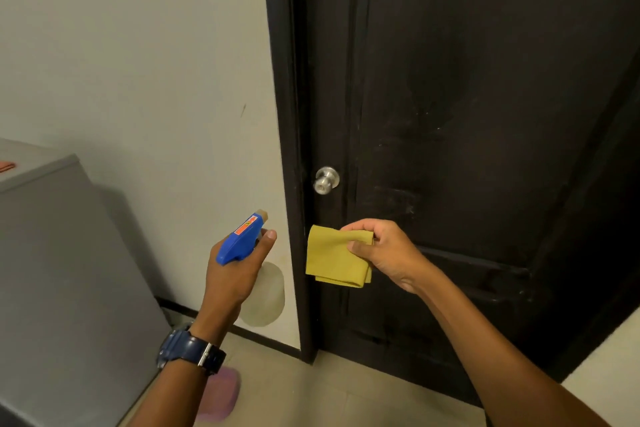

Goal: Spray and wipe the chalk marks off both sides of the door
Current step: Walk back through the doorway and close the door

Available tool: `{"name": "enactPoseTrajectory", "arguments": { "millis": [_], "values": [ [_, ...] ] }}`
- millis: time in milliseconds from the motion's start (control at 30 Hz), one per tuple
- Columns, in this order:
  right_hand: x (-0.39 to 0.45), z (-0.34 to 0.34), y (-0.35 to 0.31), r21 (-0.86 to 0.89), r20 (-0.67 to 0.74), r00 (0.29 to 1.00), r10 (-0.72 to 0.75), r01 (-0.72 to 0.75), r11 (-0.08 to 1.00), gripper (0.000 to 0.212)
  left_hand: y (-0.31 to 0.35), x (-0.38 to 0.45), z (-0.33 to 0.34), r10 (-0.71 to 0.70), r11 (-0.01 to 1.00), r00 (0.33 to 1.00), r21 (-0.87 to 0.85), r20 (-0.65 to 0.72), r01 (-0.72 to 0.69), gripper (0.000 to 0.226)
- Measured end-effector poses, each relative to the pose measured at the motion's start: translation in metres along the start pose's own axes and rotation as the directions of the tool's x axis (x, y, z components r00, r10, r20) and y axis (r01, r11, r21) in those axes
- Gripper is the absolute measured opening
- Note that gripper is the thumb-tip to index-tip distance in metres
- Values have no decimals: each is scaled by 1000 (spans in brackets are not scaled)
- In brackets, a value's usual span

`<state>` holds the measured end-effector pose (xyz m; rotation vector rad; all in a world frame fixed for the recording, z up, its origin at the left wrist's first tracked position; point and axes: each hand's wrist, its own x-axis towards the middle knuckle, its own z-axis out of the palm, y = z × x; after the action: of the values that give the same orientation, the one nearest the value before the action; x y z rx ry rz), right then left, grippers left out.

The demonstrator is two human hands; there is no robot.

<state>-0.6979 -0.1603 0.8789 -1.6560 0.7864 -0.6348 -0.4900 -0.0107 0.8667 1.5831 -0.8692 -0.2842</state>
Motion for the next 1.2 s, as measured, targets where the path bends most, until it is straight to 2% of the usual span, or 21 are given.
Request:
{"name": "enactPoseTrajectory", "arguments": {
  "millis": [67,167,233,367,467,533,733,867,967,1033,1200],
  "values": [
    [8,17,8,-47,-9,999,-44,44,998,23,-5,1,-8,-25,999,999,19,-23,25,14],
    [23,51,19,18,-16,998,-64,65,998,28,-21,6,-29,-39,998,998,56,-45,41,28],
    [35,75,25,60,-28,998,-49,50,997,27,-34,10,-48,-63,997,995,38,-82,67,30],
    [67,130,37,66,52,999,11,-14,998,22,-71,22,-91,-137,991,971,-37,-194,132,21],
    [96,173,46,32,103,994,41,-44,999,22,-105,39,-123,-150,988,959,-12,-239,151,19],
    [117,203,55,11,122,990,68,-70,997,22,-133,54,-145,-160,985,952,28,-262,173,8],
    [172,292,85,64,139,968,207,-217,974,24,-202,96,-205,-227,963,946,90,-232,254,43],
    [200,331,113,222,137,897,420,-441,869,26,-250,117,-232,-272,956,946,60,-178,286,40],
    [216,355,142,264,156,849,506,-529,807,24,-285,135,-242,-298,944,929,78,-219,321,64],
    [227,370,165,275,148,803,577,-594,756,23,-311,147,-245,-311,933,922,113,-230,343,71],
    [261,414,232,238,117,682,722,-725,646,31,-394,174,-248,-392,907,895,70,-214,414,48]
  ]
}}
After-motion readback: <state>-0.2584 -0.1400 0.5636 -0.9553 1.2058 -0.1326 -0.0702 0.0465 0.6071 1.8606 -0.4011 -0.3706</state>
